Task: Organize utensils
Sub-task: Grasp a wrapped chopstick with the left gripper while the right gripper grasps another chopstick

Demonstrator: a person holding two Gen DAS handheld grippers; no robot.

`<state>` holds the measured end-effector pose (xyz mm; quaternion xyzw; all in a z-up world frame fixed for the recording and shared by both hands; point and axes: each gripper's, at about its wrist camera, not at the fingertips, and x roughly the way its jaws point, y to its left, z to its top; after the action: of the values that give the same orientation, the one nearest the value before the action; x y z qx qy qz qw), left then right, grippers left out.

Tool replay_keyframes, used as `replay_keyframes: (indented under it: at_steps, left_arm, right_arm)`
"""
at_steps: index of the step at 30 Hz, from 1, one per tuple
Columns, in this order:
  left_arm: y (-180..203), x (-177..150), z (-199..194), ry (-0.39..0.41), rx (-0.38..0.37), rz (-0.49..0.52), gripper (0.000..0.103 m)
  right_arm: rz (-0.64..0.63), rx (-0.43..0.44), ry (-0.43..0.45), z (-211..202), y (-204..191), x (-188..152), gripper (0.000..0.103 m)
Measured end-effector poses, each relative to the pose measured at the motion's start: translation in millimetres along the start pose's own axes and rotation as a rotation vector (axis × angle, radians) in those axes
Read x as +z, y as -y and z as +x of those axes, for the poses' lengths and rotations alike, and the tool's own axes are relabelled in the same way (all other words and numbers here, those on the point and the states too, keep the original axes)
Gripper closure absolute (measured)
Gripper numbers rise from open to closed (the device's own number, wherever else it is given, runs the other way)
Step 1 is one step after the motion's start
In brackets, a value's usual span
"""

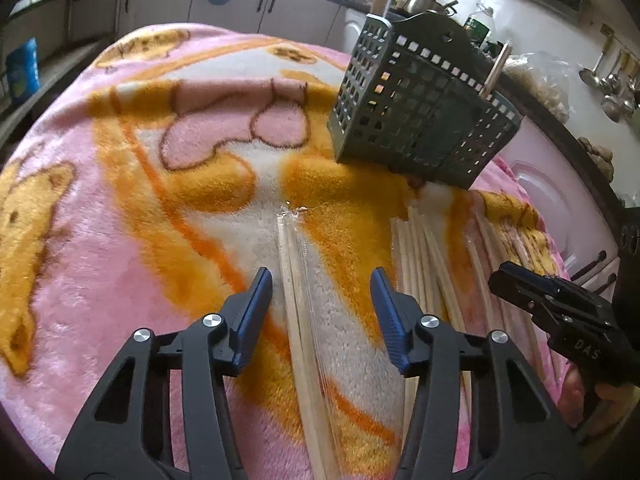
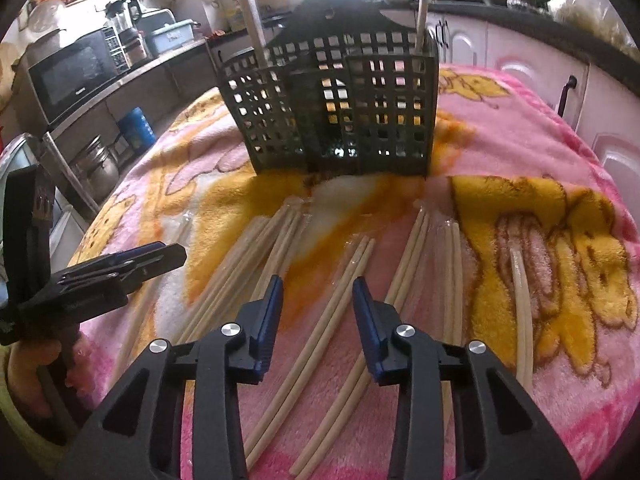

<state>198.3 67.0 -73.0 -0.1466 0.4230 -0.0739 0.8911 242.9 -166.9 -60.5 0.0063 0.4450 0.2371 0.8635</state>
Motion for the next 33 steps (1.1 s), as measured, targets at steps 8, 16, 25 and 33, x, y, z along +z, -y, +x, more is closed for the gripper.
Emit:
replay_keyframes:
  at_steps: [8,16,25,33]
  left_arm:
    - [2,15,11,-0.050,0.008,0.006,0.064]
    - [-2,24,21,-0.081,0.019,-0.010,0.073]
    - [-5,35,28,-0.121,0.034,-0.002,0.087]
    - [-8,34,25,-0.099,0.041,-0.003,0.100]
  right_arm:
    - [0.064,-0.018,-0.073,17,16,17,0.070]
    - [0.100,-0.012,-0.152,32,22,34,0.078]
    - [0.124,-0.012,-0.224,45,29,47,0.079]
    - [0.152,0.006,-0.227,44,36,48,0.091]
